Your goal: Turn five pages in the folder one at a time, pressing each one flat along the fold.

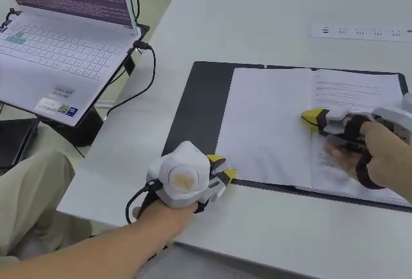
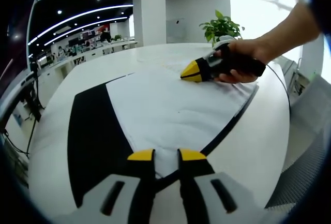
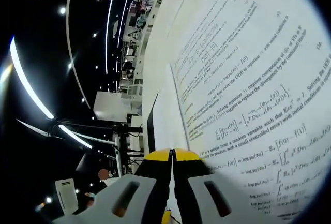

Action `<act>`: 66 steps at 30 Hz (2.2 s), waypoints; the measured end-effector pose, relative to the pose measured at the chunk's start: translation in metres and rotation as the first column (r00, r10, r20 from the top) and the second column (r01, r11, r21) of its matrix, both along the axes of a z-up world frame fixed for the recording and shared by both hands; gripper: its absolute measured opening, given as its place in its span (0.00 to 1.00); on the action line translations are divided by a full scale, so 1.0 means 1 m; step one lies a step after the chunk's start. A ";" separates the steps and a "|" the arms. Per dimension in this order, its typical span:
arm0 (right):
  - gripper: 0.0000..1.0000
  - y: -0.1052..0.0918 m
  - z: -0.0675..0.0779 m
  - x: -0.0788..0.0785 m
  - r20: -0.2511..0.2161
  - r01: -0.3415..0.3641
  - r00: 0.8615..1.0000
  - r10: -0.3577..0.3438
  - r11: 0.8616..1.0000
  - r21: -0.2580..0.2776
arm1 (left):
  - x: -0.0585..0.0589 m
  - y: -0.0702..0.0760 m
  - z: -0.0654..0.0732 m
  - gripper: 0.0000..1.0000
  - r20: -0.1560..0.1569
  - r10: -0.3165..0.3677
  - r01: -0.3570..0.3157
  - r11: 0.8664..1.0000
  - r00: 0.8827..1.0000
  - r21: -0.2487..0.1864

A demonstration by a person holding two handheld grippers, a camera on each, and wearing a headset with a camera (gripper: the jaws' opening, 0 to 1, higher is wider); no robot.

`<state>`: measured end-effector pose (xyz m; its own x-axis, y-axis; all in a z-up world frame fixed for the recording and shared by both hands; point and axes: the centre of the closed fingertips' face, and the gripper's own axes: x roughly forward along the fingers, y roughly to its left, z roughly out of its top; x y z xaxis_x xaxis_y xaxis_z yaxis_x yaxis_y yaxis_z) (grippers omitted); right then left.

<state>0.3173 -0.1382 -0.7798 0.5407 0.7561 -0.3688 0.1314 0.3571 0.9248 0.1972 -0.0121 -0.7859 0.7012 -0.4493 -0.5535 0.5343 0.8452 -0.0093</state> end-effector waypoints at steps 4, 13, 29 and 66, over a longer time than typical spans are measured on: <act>0.00 0.001 0.000 -0.015 -0.007 0.000 1.000 0.000 1.000 0.008 | 0.000 0.001 -0.001 0.15 0.003 -0.002 0.002 1.000 1.000 -0.001; 0.00 0.002 0.000 -0.044 -0.018 -0.037 0.999 0.037 0.999 0.016 | 0.001 0.002 -0.002 0.15 0.006 -0.005 0.005 1.000 1.000 0.001; 0.00 0.002 -0.004 -0.119 -0.051 -0.115 0.992 0.117 0.993 0.040 | 0.001 0.000 -0.001 0.15 0.012 -0.007 0.007 1.000 1.000 -0.001; 0.21 -0.139 0.096 -0.152 0.235 0.262 0.948 -0.212 0.943 -0.206 | -0.029 -0.007 0.086 0.40 -0.028 0.081 -0.085 0.969 0.996 -0.232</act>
<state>0.1652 -0.2772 -0.6842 0.7768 0.5032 -0.3788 0.0536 0.5465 0.8358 0.1679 -0.0191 -0.7000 0.7323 -0.5079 -0.4537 0.4601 0.8601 -0.2202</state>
